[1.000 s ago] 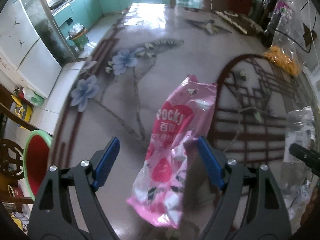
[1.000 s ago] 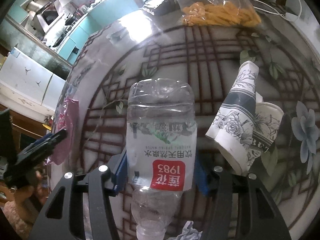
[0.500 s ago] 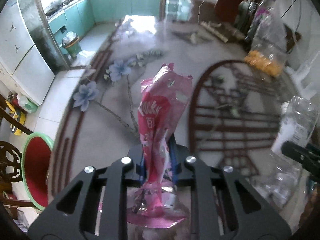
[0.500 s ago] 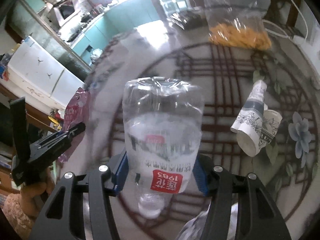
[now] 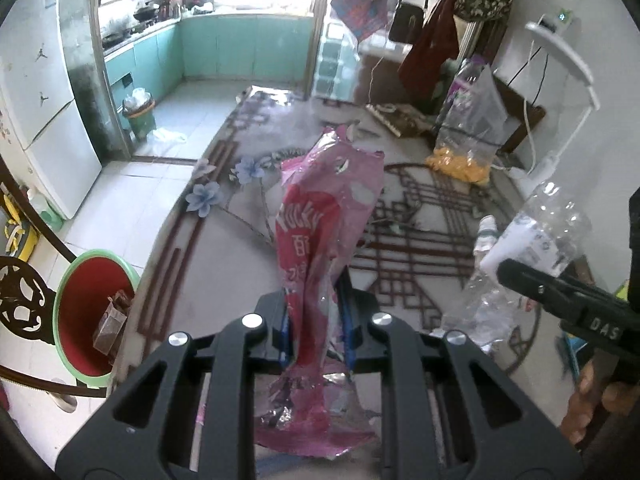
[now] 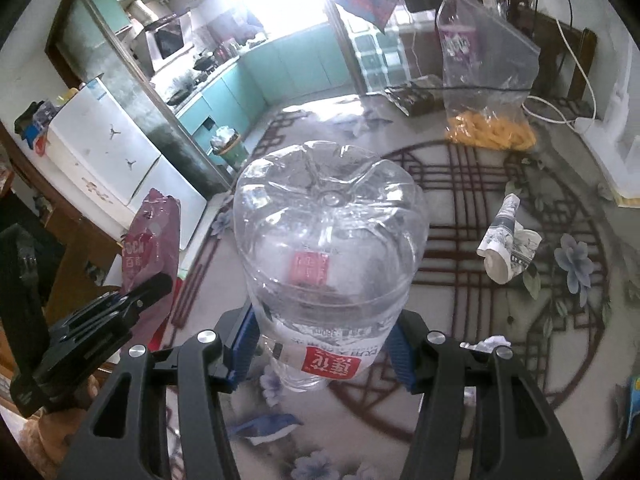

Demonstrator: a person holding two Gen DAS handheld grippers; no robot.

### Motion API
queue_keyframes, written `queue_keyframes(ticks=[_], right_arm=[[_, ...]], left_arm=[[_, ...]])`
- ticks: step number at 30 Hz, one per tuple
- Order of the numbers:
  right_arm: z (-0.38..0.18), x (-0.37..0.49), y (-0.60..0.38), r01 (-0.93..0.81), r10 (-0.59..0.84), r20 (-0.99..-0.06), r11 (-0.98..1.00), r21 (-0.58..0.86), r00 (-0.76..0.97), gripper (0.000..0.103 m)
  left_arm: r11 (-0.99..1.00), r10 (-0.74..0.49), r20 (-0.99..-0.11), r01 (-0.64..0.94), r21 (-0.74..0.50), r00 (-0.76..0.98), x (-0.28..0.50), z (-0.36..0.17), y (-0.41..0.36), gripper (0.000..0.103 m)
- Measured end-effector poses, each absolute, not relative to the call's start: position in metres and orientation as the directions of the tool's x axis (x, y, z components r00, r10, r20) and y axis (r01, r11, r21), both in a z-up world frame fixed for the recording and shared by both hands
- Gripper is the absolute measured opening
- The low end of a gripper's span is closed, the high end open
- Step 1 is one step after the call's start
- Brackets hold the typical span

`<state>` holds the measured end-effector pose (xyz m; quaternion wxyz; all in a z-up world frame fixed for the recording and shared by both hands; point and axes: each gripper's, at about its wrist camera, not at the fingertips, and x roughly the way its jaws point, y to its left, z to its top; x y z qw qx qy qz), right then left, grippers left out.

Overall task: Collect trash
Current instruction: 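Lift the pink bag and water bottle and carry them toward the red bucket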

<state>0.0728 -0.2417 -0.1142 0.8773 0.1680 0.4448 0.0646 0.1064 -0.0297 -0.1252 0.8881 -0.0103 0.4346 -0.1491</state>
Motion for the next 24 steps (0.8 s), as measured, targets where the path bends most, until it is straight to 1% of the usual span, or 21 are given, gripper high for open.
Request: queue_keyframes(ticks=[3,7,14,24], right_arm=[[-0.105,0.067,-0.231,0.022,0.259,-0.749,0.939,0.343,0.61,0.054],[-0.094,0.062,-0.213,0.004,0.255,-0.736,0.944,0.33,0.627,0.054],[-0.088,0.067,-0.184,-0.025,0.262,-0.726,0.947,0.319,0.636,0.054],[-0.089,0.083,-0.123,-0.073,0.284,-0.732,0.949,0.307,0.619,0.054]], left_arm=[[0.954,-0.285,-0.75,0.254,-0.161,0.597,0.099,-0.115,-0.019,0.019],[0.957,-0.275,-0.732,0.251,-0.145,0.624,0.093,-0.107,-0.005,0.019],[0.96,-0.272,-0.722,0.232,-0.157,0.636,0.089,-0.103,0.026,0.019],[0.972,-0.234,-0.727,0.166,-0.165,0.646,0.098,-0.106,0.091,0.02]])
